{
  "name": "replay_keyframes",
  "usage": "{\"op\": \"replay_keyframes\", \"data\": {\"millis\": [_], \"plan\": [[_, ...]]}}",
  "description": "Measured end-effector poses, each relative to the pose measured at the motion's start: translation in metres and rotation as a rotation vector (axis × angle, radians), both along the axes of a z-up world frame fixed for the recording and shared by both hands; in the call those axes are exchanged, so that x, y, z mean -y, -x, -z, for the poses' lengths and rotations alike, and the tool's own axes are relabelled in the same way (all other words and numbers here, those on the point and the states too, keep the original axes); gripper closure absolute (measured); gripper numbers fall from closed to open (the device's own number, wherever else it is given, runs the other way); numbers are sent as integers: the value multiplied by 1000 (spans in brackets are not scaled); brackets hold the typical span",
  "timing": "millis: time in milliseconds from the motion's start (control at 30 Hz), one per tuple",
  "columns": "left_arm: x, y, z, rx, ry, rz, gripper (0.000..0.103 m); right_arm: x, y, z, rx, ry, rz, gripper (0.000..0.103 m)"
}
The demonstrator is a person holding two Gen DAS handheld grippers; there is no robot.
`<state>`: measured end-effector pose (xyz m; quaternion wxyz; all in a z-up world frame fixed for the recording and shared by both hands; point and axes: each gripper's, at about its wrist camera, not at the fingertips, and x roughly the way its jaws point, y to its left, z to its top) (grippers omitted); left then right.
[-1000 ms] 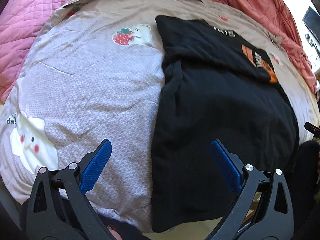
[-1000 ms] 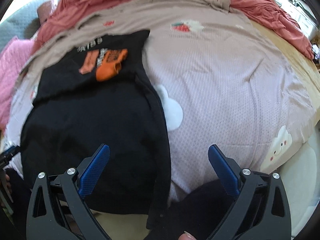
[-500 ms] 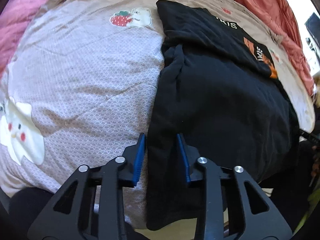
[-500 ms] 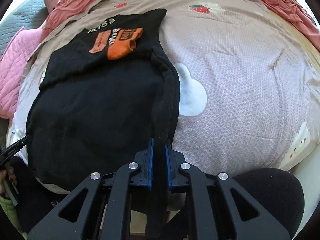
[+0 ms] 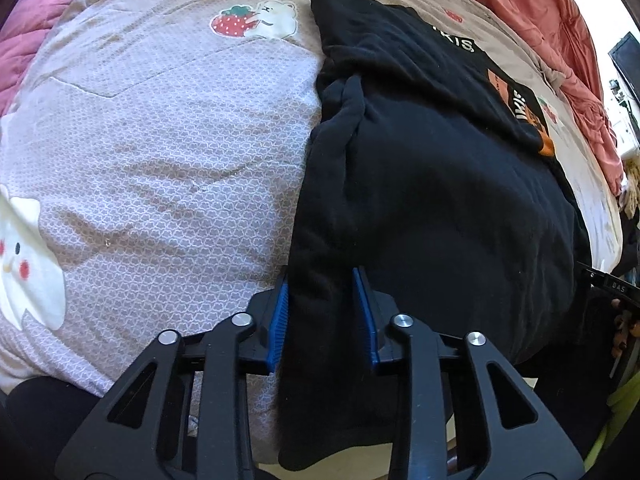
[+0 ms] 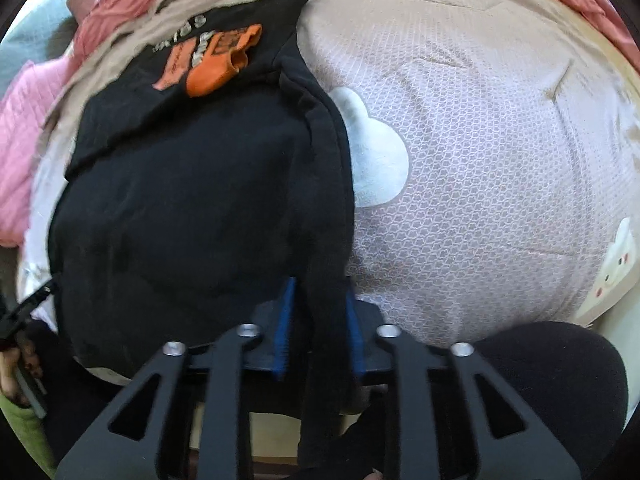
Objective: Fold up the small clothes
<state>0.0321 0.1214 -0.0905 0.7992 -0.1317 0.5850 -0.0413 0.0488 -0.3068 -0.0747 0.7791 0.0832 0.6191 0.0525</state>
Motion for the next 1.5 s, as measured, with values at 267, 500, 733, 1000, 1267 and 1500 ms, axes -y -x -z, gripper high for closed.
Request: {"op": "replay_keyframes", "data": {"millis": [267,500,733,1000,1267,1500], "plan": [[2,8,-28,110,-3,5,98,5,5,-24,103,-128,5,93],[-6,11,-52,184,82,-18,98,10,4,-49,214,-225,5,94],[-18,-5,-70,221,142,-60,98,13,-14,-70,304,-270,4,94],[-29,-42,-92,261,161,-101,98,18,-56,-91,389,-282,32,94],[-37,-86,-75,236,168,-155,98,16,-100,-81,411,-247,51,94],[-36,-117,-51,219,165,-195,98,17,-124,-46,380,-193,70,94]]}}
